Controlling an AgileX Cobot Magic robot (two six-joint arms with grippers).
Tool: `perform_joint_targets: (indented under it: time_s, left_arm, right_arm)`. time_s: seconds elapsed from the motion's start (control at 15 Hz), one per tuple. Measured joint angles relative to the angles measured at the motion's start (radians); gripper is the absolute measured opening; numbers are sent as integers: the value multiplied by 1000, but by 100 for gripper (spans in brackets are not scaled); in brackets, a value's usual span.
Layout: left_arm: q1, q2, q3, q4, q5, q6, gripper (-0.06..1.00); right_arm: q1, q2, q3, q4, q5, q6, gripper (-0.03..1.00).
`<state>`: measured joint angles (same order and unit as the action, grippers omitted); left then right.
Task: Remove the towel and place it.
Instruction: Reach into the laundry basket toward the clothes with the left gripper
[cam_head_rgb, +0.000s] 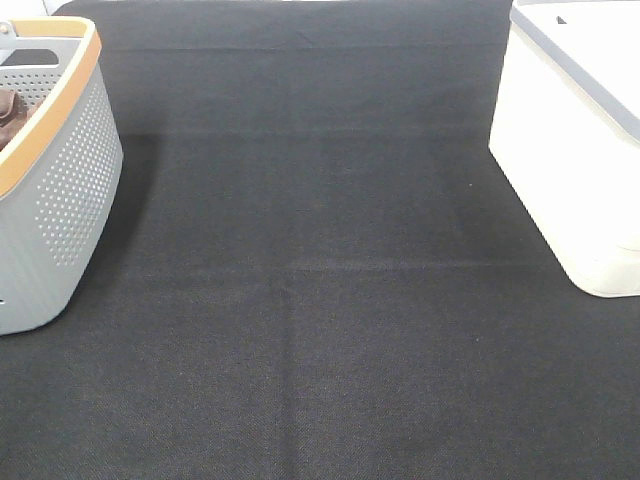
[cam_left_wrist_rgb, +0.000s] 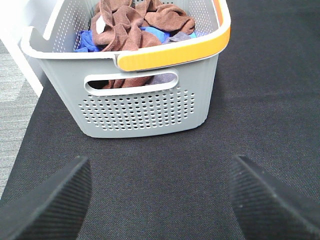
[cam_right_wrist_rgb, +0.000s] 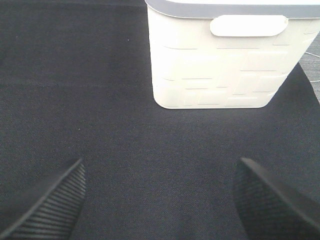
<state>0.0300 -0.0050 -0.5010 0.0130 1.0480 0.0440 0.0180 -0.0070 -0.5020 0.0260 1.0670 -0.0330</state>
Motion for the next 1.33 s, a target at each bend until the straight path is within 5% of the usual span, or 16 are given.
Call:
perform_joint_targets:
  time_s: [1.33]
  left_arm:
    - [0, 0, 0, 0, 0, 0, 73]
  right_arm:
    - [0, 0, 0, 0, 0, 0, 76]
